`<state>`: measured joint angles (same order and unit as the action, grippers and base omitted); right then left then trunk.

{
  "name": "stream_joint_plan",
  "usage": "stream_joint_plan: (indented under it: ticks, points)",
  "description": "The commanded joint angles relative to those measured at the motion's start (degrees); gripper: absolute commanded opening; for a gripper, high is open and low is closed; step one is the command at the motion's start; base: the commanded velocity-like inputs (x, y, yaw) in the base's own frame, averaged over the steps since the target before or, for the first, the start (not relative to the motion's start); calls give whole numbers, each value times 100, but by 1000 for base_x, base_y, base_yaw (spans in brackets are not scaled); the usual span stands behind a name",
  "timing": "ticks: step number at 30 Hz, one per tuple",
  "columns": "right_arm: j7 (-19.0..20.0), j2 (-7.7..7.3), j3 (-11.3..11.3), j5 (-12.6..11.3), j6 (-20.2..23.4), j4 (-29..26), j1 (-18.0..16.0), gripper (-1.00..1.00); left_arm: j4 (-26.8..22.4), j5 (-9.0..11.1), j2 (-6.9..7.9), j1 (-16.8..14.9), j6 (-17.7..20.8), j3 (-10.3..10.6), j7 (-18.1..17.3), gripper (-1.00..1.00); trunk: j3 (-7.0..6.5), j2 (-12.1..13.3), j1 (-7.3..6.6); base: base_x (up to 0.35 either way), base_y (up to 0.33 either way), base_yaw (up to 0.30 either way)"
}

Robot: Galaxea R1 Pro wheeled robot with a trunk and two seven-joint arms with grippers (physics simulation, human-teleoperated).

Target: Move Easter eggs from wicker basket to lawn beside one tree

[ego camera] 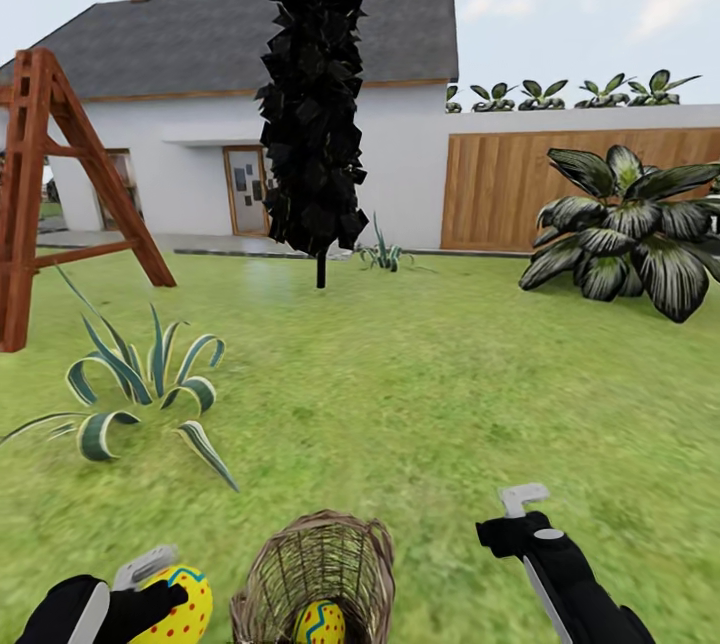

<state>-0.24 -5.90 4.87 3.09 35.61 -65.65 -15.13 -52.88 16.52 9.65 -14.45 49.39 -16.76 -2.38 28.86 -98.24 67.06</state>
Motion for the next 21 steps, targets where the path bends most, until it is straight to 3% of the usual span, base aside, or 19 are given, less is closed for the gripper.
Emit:
stream_joint_plan:
  ticks: [1, 5, 9, 16, 21]
  points:
    - [-2, -2, 14, 32, 34, -7, -5, 100, -3, -17, -4, -5, 27, -12, -26, -100, 5, -4, 0, 0, 0, 278]
    - [-4, -3, 14, 29, 34, -8, -1, 100, 2, -17, -6, -6, 27, -12, -26, -100, -2, -4, 0, 0, 0, 262]
    - [-3, 0, 14, 4, 42, -5, -3, 100, 14, -18, -7, -5, 27, -12, -16, -100, -2, -4, 0, -32, 0, 45]
    - [-2, 1, 23, -9, 34, 115, -4, 100, 45, -17, -9, -5, 27, -12, -11, -100, -2, -4, 0, -288, 0, 1]
    - [-15, 1, 23, 10, 34, 163, -4, 100, 60, -24, -61, -5, 27, -12, -9, -100, -2, -4, 0, -70, 0, 105]
